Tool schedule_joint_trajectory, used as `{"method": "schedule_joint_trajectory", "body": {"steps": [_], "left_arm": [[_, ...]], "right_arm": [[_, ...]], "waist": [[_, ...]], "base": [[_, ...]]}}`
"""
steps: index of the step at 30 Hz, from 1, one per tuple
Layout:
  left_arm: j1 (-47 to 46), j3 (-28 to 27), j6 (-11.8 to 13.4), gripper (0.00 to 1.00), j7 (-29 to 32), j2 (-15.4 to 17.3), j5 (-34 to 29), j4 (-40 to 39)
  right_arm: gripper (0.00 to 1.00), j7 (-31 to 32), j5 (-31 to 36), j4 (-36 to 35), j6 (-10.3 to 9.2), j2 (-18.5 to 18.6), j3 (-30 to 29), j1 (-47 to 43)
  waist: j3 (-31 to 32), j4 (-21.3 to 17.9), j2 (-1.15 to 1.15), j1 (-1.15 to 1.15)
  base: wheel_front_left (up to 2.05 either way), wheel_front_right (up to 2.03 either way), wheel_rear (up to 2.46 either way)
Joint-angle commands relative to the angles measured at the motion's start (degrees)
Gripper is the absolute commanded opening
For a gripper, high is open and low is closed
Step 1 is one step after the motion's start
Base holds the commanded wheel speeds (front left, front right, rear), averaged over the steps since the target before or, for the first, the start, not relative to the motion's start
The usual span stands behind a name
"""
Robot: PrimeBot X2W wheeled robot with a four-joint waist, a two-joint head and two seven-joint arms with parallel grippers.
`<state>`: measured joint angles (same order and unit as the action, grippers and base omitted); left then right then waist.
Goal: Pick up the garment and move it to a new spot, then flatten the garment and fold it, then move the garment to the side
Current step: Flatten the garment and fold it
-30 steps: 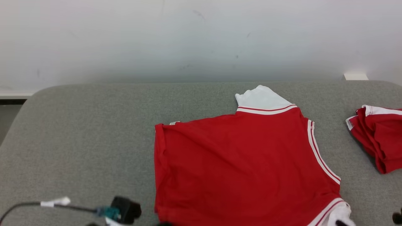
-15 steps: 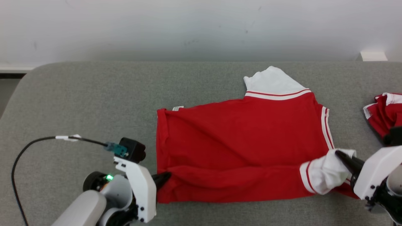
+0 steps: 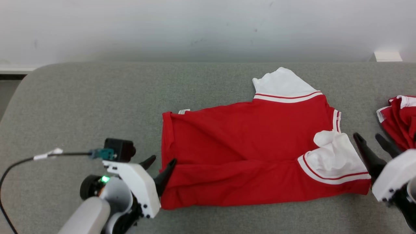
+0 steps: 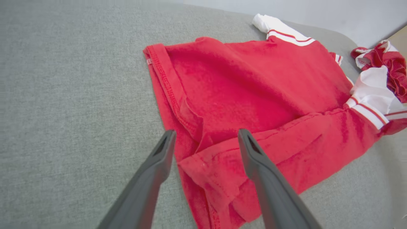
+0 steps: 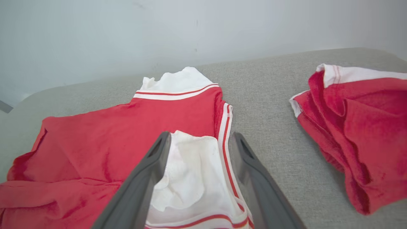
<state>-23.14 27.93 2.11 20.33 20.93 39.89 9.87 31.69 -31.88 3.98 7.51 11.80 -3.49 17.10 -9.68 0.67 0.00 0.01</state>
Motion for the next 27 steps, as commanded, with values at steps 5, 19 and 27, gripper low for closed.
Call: {"method": "schedule_joint_trajectory", "body": {"steps": [5,19,27], "left_arm": [[9.43,0.30,2.66,1.00,-1.52,1.18,0.17,-8.58],[11.80,1.81,4.03,1.00,-1.24,0.50,0.14,-6.95],[9.84,4.20,1.05,0.37,0.52,-3.16,3.16,-0.65]], "right_arm": [[1.00,-4.21,1.98,-5.16,-0.08,5.94,1.26,-10.50],[1.00,-8.63,6.58,1.49,-0.08,6.33,6.96,-11.42],[0.69,-8.80,5.73,10.54,-0.09,5.99,10.07,-6.62]], "waist": [[0.80,-0.07,0.00,-0.01],[-3.12,-0.17,0.00,-0.01],[-3.71,0.22,0.00,-0.01]], "base": [[0.00,0.00,0.00],[0.00,0.00,0.00],[0.00,0.00,0.00]]}}
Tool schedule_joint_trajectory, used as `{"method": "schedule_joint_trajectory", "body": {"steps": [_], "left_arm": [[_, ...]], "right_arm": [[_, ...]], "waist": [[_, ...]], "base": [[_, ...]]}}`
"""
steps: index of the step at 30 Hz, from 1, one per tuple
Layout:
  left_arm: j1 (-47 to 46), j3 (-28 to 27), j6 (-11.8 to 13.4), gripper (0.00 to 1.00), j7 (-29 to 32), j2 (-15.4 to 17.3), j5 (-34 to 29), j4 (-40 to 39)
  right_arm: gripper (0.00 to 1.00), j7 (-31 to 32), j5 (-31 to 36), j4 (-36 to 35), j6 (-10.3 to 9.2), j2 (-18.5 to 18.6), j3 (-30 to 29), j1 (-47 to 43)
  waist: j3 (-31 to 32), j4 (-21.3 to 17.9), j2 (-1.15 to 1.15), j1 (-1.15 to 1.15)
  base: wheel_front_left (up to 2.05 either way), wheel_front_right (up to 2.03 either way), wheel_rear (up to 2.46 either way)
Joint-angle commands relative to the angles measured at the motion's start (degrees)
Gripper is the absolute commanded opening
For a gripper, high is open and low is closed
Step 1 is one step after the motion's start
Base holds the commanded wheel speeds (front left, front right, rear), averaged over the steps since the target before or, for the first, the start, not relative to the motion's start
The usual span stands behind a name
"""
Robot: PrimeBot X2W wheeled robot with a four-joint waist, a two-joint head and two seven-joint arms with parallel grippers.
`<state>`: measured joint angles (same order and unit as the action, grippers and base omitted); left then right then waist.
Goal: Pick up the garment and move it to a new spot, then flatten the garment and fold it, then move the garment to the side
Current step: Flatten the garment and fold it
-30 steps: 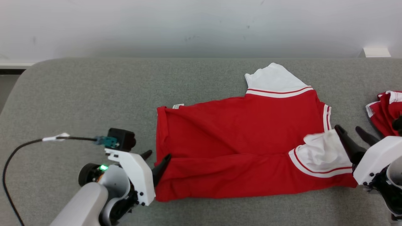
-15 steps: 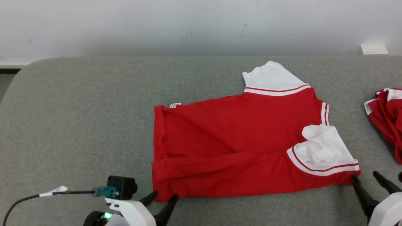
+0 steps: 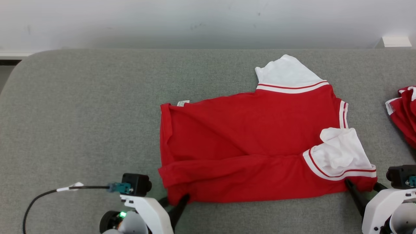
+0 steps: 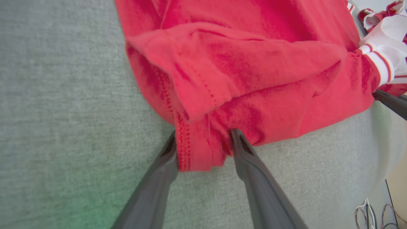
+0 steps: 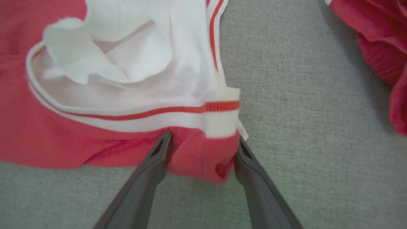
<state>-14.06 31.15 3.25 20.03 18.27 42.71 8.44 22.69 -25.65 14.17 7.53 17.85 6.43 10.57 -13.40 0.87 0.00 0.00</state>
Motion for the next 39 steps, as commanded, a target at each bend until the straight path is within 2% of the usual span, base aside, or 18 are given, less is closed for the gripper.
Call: {"method": "schedule_joint_trajectory", "body": {"steps": [1,2,3,9,15,18,21,25,26,27,28,29,30,31,35,39], "left_arm": [[0.50,1.25,-0.49,0.01,0.94,-0.58,0.15,1.43],[0.24,1.36,-0.80,0.00,0.88,-0.59,0.03,2.03],[0.10,1.38,-1.02,0.00,0.80,-0.69,0.26,2.58],[0.58,0.07,-2.74,0.00,1.15,0.82,2.80,2.41],[4.38,-1.85,-4.00,0.00,2.76,5.14,5.62,-4.14],[7.81,-2.51,-3.70,0.00,3.97,7.87,6.91,-8.76],[12.19,-2.01,-2.82,0.00,4.84,9.27,7.58,-12.90],[17.03,-1.47,-1.52,0.00,4.51,8.95,8.93,-15.52],[17.77,-1.27,-1.23,0.00,4.24,8.79,8.89,-15.53],[18.33,-1.06,-1.05,0.00,3.97,8.55,8.66,-15.39],[18.67,-0.90,-0.85,0.03,3.47,8.25,8.34,-15.14],[18.93,-0.65,-0.61,0.18,3.20,8.10,7.98,-14.85],[19.11,-0.38,-0.57,0.41,2.98,7.93,7.64,-14.57],[19.09,-0.31,-0.37,1.00,2.50,7.76,7.13,-14.40],[18.83,-1.10,0.89,1.00,1.12,9.16,5.02,-15.34],[17.87,-4.83,3.23,1.00,-0.60,11.32,3.94,-19.49]], "right_arm": [[0.32,0.48,-0.85,1.25,-0.11,-0.04,0.54,0.23],[0.10,0.58,-1.39,2.01,-0.11,-0.09,0.94,0.53],[0.00,0.55,-2.24,2.53,-0.11,-0.17,1.37,0.80],[0.00,0.89,-7.99,2.28,-0.13,2.68,2.10,0.76],[0.00,5.56,-15.26,-5.01,-0.15,8.16,-0.56,-4.86],[0.00,7.65,-17.09,-9.92,-0.18,10.51,-3.15,-9.52],[0.00,10.80,-19.20,-13.57,-0.18,10.97,-4.30,-16.05],[0.00,13.50,-20.11,-16.72,-0.16,9.48,-5.06,-22.61],[0.07,13.60,-19.81,-16.92,-0.16,8.99,-5.16,-23.70],[0.20,13.76,-19.40,-17.09,-0.16,8.52,-5.08,-24.48],[0.43,13.67,-19.03,-17.27,-0.16,8.05,-5.03,-25.02],[0.98,13.64,-18.77,-17.34,-0.16,7.57,-5.04,-25.39],[1.00,13.74,-18.42,-17.53,-0.15,7.13,-5.10,-25.76],[1.00,13.94,-18.17,-17.82,-0.14,6.71,-5.22,-25.92],[1.00,14.27,-17.03,-20.38,-0.14,7.36,-7.36,-26.61],[1.00,14.62,-18.63,-26.94,-0.13,7.78,-11.07,-24.19]], "waist": [[0.07,0.07,0.00,0.00],[0.16,0.08,0.00,0.00],[0.28,0.10,0.00,0.00],[2.37,0.45,0.00,0.00],[4.83,0.85,0.00,0.00],[5.51,0.88,0.00,0.00],[6.11,1.05,0.00,0.00],[6.56,1.08,0.00,0.00],[6.60,1.05,0.00,0.00],[6.66,1.04,0.00,0.00],[6.69,1.03,0.00,0.00],[6.72,1.03,0.00,0.00],[6.78,1.03,0.00,0.00],[6.82,1.01,0.00,0.00],[6.62,1.04,0.00,0.00],[5.89,0.93,0.00,0.00]], "base": [[0.00,0.00,0.00],[0.00,0.00,0.00],[0.00,0.00,0.00],[0.00,0.00,0.00],[0.00,0.00,0.00],[0.00,0.00,0.00],[0.00,0.00,0.00],[0.00,0.00,0.00],[0.00,0.00,0.00],[0.00,0.00,0.00],[0.00,0.00,0.00],[0.00,0.00,0.00],[0.00,0.00,0.00],[0.00,0.00,0.00],[0.00,0.00,0.00],[0.00,0.00,0.00]]}}
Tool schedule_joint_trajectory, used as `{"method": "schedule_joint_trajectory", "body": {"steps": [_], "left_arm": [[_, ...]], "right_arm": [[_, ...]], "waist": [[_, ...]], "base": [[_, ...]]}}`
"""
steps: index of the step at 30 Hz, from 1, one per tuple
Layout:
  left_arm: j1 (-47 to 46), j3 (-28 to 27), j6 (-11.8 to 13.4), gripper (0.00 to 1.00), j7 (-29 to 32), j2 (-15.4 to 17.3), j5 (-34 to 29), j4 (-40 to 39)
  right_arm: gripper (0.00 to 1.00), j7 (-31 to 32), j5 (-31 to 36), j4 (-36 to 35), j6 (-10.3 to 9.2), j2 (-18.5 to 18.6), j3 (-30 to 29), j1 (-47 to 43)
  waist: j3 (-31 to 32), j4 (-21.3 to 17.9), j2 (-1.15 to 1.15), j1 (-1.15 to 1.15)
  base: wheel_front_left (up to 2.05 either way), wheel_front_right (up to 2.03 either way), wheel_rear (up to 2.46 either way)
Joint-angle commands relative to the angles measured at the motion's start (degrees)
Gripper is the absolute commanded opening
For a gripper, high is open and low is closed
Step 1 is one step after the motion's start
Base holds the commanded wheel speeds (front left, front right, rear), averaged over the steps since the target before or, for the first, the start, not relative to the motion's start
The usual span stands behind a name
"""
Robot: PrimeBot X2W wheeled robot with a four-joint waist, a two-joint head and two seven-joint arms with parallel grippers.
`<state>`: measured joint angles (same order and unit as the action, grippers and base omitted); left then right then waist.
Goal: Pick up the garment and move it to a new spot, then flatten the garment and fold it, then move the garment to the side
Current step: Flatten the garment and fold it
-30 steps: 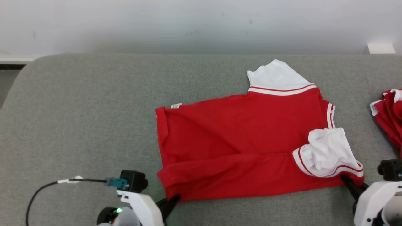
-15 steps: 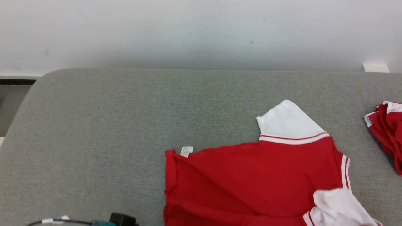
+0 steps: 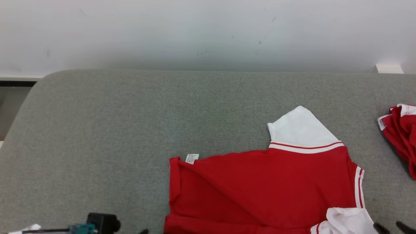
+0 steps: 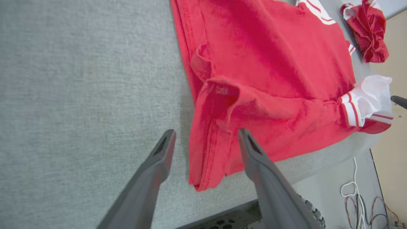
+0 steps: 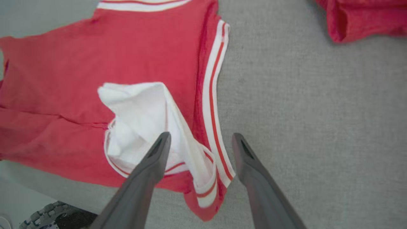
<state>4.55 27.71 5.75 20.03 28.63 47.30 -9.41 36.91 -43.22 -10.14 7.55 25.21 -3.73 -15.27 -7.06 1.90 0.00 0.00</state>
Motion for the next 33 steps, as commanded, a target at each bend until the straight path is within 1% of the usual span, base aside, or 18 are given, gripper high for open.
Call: {"method": "schedule_joint_trajectory", "body": {"steps": [1,2,5,6,9,11,13,15,19,22,25,29,33], "left_arm": [[-1.43,-2.35,1.20,1.00,-0.82,1.40,-0.79,-2.82],[-1.43,-2.35,1.20,1.00,-0.82,1.40,-0.79,-2.82],[-5.36,-4.47,1.80,1.00,-0.61,1.74,-0.76,-5.09],[-7.47,-4.66,1.83,1.00,-0.32,1.38,-1.22,-4.88],[-14.54,-4.00,1.33,1.00,0.81,-1.33,-0.83,-1.86],[-20.04,-2.79,0.46,1.00,1.93,-2.46,-2.32,1.41],[-24.83,-1.58,-0.62,1.00,2.64,-3.90,-3.05,4.62],[-29.15,-0.61,-1.77,1.00,3.13,-5.10,-3.73,7.61],[-35.26,1.69,-4.16,1.00,4.02,-7.03,-5.17,13.29],[-37.76,3.59,-5.68,1.00,4.61,-8.26,-6.14,16.80],[-38.60,4.89,-6.91,1.00,5.11,-8.53,-6.26,18.85],[-38.68,5.88,-8.06,1.00,5.67,-8.28,-6.02,19.76],[-38.19,6.19,-8.66,1.00,6.45,-8.57,-4.67,19.54]], "right_arm": [[1.00,0.85,-1.20,-4.37,-0.15,1.06,-1.68,2.83],[1.00,0.85,-1.20,-4.37,-0.15,1.06,-1.68,2.83],[1.00,2.37,0.59,-7.97,-0.15,2.91,-1.81,8.76],[1.00,2.69,1.72,-7.93,-0.15,3.42,-1.25,11.62],[1.00,3.93,5.07,-5.59,-0.15,2.97,2.38,21.63],[1.00,4.44,8.24,-2.35,-0.15,2.12,6.18,29.28],[1.00,4.63,11.10,2.04,-0.15,0.95,9.56,36.33],[1.00,4.09,13.68,7.12,-0.15,0.65,12.54,42.97],[1.00,1.99,17.71,18.07,-0.15,-0.34,16.07,52.34],[1.00,0.61,19.12,25.34,-0.15,-0.96,17.66,56.44],[1.00,-0.34,18.26,30.60,-0.15,-1.51,19.07,58.68],[1.00,-1.64,16.84,34.80,-0.15,-1.07,21.09,59.66],[1.00,-2.04,16.08,38.14,-0.17,-0.11,21.73,60.17]], "waist": [[-0.96,-0.16,0.00,0.00],[-0.96,-0.16,0.00,0.00],[-3.35,-0.13,0.00,0.00],[-4.21,0.04,0.00,0.00],[-7.47,0.83,0.00,0.00],[-10.01,1.37,0.00,0.00],[-12.51,2.05,0.00,0.00],[-14.80,3.05,0.00,0.00],[-17.57,5.21,0.00,0.00],[-18.34,6.29,0.00,0.00],[-18.57,6.86,0.00,0.00],[-18.44,7.09,0.00,0.00],[-18.31,6.96,0.00,0.00]], "base": [[0.00,0.00,0.00],[0.00,0.00,0.00],[0.00,0.00,0.00],[0.00,0.00,0.00],[0.00,0.00,0.00],[0.00,0.00,0.00],[0.00,0.00,0.00],[0.00,0.00,0.00],[0.00,0.00,0.00],[0.00,0.00,0.00],[0.00,0.00,0.00],[0.00,0.00,0.00],[0.00,0.00,0.00]]}}
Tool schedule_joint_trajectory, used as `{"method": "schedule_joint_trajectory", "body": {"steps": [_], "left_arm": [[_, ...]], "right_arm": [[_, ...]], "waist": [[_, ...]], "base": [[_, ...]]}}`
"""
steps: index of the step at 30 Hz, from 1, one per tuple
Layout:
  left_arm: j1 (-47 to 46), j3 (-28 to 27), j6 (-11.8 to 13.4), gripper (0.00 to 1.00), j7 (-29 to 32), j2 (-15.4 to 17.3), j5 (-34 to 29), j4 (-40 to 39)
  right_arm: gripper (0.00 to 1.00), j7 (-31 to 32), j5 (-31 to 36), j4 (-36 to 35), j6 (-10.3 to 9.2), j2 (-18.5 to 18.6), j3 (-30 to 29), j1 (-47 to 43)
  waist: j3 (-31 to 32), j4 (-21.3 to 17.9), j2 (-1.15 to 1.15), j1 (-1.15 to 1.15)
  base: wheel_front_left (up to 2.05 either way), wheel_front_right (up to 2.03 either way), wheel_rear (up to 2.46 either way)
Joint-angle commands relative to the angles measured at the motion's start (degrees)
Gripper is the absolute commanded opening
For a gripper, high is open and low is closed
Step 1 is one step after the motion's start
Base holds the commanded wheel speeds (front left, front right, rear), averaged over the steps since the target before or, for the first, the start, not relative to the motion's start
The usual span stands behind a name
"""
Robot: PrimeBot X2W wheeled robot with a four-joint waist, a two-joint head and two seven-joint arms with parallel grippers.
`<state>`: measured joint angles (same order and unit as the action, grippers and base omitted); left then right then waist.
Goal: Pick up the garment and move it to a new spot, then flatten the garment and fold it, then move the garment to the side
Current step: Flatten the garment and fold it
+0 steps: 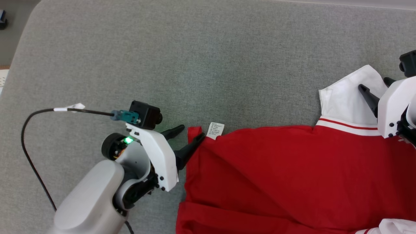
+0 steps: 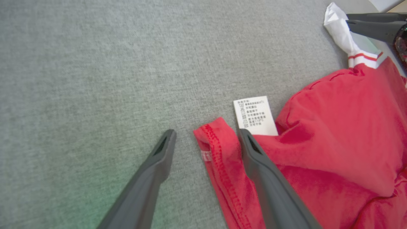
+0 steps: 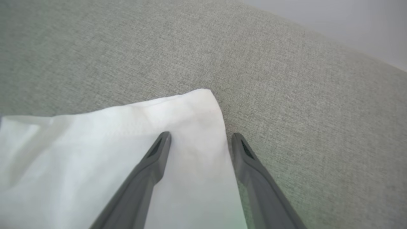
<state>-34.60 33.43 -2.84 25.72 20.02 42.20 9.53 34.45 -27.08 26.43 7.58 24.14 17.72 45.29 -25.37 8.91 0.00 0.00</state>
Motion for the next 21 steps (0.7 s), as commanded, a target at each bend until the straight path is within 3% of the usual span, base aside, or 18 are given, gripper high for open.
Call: {"method": "schedule_joint_trajectory", "body": {"steps": [1,16,17,18,20,21], "left_arm": [[0.92,0.55,-0.02,1.00,0.78,-0.02,0.38,0.59],[0.63,3.65,-1.26,1.00,4.35,0.35,0.74,1.68],[0.84,4.07,-1.31,0.95,4.88,0.51,0.94,1.67],[1.04,4.36,-1.46,0.48,5.36,0.61,1.05,1.54],[1.17,4.69,-1.52,0.00,6.02,0.58,1.29,1.20],[1.02,4.60,-1.30,0.00,5.84,0.35,1.28,1.02]], "right_arm": [[1.00,0.45,-0.21,2.10,-0.19,0.97,0.65,-0.39],[1.00,-0.80,-4.41,7.63,-0.04,-1.60,5.65,-0.24],[1.00,-0.42,-4.61,7.98,-0.04,-1.60,6.14,-0.45],[1.00,-0.11,-5.03,8.27,-0.03,-1.70,6.60,-0.62],[1.00,0.61,-5.69,8.84,0.05,-2.20,7.54,-0.86],[1.00,1.12,-6.39,9.07,0.11,-2.54,8.10,-0.97]], "waist": [[-0.04,-0.08,0.00,0.00],[0.92,-0.38,0.00,0.00],[1.08,-0.40,0.00,0.00],[1.22,-0.42,0.00,0.00],[1.48,-0.49,0.00,0.00],[1.59,-0.53,0.00,0.00]], "base": [[0.00,0.00,0.00],[0.00,0.00,0.00],[0.00,0.00,0.00],[0.00,0.00,0.00],[0.00,0.00,0.00],[0.00,0.00,0.00]]}}
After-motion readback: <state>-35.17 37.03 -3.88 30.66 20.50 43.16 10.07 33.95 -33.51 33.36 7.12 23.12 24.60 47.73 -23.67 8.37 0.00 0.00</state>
